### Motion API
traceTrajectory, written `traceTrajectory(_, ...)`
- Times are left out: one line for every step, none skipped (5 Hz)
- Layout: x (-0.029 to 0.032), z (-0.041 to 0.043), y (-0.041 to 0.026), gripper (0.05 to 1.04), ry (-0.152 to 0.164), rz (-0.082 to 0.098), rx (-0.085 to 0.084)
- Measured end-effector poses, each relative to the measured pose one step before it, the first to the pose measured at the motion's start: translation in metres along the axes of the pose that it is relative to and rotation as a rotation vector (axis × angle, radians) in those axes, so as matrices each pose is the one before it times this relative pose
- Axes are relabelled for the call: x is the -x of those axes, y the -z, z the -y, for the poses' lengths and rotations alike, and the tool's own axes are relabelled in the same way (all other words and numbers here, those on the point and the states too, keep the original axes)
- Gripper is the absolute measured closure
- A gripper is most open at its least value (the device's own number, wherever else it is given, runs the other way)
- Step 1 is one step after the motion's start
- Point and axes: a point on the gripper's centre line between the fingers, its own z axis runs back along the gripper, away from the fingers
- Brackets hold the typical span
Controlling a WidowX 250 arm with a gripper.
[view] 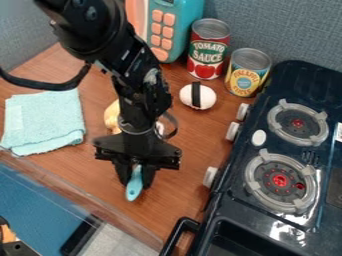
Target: Move the yellow object below the microwave, and the blue spatula to the left of the black and white object
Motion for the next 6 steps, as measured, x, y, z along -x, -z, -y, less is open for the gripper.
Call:
traceTrajectory(0.00162, 0.00875, -0.01571, 0.757, -0.042, -0.027, 0.056)
traceTrajectory(-0.00437, 0.01257, -0.02604, 0.757, -0.0272, -0.0306, 0.108)
traceTrajectory(-0.00478, 0.01268, -0.0144, 0.757, -0.1009, -0.1458, 0.1761)
traceTrajectory(-0.00556, -0.00075, 0.00726, 0.757, -0.088, -0.1513, 0.0885)
traceTrajectory(-0.00572, -0.0077, 0.00595, 0.757, -0.058, -0.0332, 0.0454)
traceTrajectory(-0.0063, -0.01606, 0.00509, 0.757, -0.0662, -0.0119, 0.0015)
